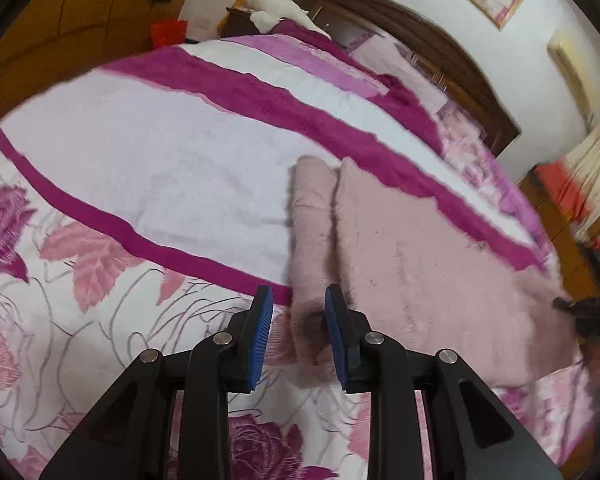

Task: Fold small clothes
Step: 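Fold one cardigan side over with the right tool while the left tool holds the folded edge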

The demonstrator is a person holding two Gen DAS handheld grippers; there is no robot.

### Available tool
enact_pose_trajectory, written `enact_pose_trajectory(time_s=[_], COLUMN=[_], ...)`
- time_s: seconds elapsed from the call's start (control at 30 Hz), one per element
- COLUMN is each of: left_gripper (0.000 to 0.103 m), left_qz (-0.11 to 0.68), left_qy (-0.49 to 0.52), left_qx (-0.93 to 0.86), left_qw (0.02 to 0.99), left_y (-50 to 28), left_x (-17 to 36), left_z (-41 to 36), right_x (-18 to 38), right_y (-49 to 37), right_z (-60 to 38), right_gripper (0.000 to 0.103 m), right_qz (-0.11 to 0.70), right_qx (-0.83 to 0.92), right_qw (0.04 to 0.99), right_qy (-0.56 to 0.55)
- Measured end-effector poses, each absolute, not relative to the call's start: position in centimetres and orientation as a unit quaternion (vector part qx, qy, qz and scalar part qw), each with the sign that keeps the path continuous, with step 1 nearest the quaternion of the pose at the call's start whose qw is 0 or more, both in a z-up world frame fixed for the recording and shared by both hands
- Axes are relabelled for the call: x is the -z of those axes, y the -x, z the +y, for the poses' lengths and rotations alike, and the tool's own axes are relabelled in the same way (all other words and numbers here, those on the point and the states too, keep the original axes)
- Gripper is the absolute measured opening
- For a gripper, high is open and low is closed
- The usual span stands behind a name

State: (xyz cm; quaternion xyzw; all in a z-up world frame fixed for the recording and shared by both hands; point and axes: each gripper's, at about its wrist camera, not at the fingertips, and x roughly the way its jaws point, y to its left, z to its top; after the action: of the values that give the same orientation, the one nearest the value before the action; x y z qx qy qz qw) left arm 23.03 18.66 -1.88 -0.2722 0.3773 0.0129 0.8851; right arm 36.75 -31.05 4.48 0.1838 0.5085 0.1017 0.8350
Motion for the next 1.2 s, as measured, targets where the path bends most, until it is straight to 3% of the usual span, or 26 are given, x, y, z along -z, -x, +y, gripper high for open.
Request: enact_pose_trajectory(time_s=[0.23,0.6,1.2], left_gripper=[0.003,0.003,0.003], left_qz=[0.35,0.367,0.38], left_qy=[0.312,0.331,0.349], left_qx=[-0.004,0.021,-0.001], left_qw=[0.883,0.869,0.857], left_y=[-22.0,-22.2,-21.7], left_x=[1.0,1.3,1.2], left_z=[20.7,20.9,23.1], right_x=[-7.8,-11.8,-3.3], right_y=[-37.1,-38.9,-39.1], right_z=[-26.4,-13.5,6.9], right_gripper=[0.014,0.014,0.014], right_qz=[0.52,0.526,0.579], right_qx=[-0.076,-0.107,-0.176], right_qw=[0.836,0.84,0.795], right_qy=[-0.156,-0.082,-0.029])
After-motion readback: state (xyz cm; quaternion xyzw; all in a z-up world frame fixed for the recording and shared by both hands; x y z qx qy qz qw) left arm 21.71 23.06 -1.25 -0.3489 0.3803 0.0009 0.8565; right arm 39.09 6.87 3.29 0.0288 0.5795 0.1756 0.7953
